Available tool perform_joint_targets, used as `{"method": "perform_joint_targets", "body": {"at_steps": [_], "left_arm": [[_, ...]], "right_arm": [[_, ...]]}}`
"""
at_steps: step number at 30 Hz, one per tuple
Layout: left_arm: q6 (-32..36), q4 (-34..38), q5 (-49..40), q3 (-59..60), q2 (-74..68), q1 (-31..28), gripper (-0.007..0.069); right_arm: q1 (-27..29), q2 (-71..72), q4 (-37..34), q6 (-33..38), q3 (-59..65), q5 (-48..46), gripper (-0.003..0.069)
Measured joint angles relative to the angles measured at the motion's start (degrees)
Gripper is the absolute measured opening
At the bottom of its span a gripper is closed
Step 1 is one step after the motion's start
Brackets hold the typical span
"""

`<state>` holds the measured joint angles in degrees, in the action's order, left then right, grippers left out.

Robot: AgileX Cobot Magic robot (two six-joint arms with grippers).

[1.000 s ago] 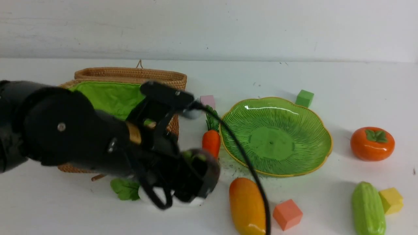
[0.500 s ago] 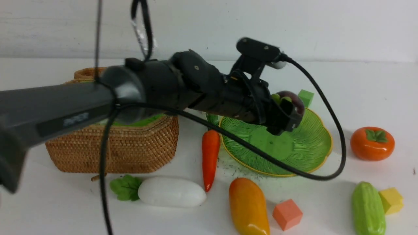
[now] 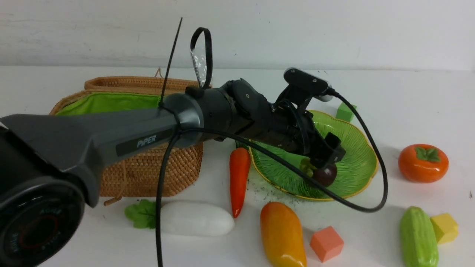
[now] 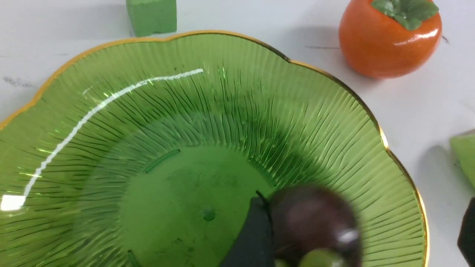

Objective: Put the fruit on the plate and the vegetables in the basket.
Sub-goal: Grab a mangosteen with your left arm and put it on the plate on the right, then take a daikon with your left arm and place it on the basket on the left.

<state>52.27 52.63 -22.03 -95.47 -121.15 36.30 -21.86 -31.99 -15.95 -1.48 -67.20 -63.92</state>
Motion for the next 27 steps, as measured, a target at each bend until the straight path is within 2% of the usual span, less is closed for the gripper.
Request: {"method": "perform_joint_targets", "body": {"at_steps": [5,8,9,10,11,12,13,14,16,22,27], "left_arm": [[-0.55,-1.20,-3.11,0.00,2.68,0.00,0.0641],[-4.90,-4.80,-7.46,0.00,5.25,0.00,0.0569],[-8.78,-8.77,-11.17,-0.05,7.49,0.00,0.0481],[-11.60,-11.46,-13.93,-0.05,8.91,0.00,0.0415],[-13.47,-12.60,-15.71,-0.05,9.79,0.00,0.0386],[-16.78,-15.52,-18.77,-0.05,11.29,0.00,0.0304],[-20.08,-18.46,-21.74,-0.05,12.88,0.00,0.0216],[-24.02,-23.03,-25.39,-0.05,15.08,0.00,0.0078],[-27.26,-26.17,-28.89,-0.05,17.43,0.00,0.0005],[-29.80,-33.10,-45.95,0.11,23.81,0.00,-0.0013],[-30.63,-38.03,-48.15,8.61,28.91,0.00,-0.0013]], "right_arm": [[0.00,0.00,0.00,0.00,0.00,-0.29,0.0092],[0.00,0.00,0.00,0.05,0.00,-0.88,0.0094],[0.00,0.00,0.00,0.05,0.00,-1.65,0.0094],[0.00,0.00,0.00,0.05,0.00,-2.20,0.0094],[0.00,0.00,0.00,0.22,0.00,-2.57,0.0095],[0.00,0.00,0.00,0.53,0.00,-3.24,0.0096],[0.00,0.00,-0.16,1.12,0.00,-3.84,0.0097],[0.00,0.00,-0.85,1.99,0.00,-4.57,0.0097],[0.00,0.00,-2.04,3.05,0.00,-5.32,0.0097],[0.00,0.00,-7.39,8.65,0.00,-6.26,0.0097],[0.00,0.00,-9.31,11.47,0.78,-6.28,0.0097]]}}
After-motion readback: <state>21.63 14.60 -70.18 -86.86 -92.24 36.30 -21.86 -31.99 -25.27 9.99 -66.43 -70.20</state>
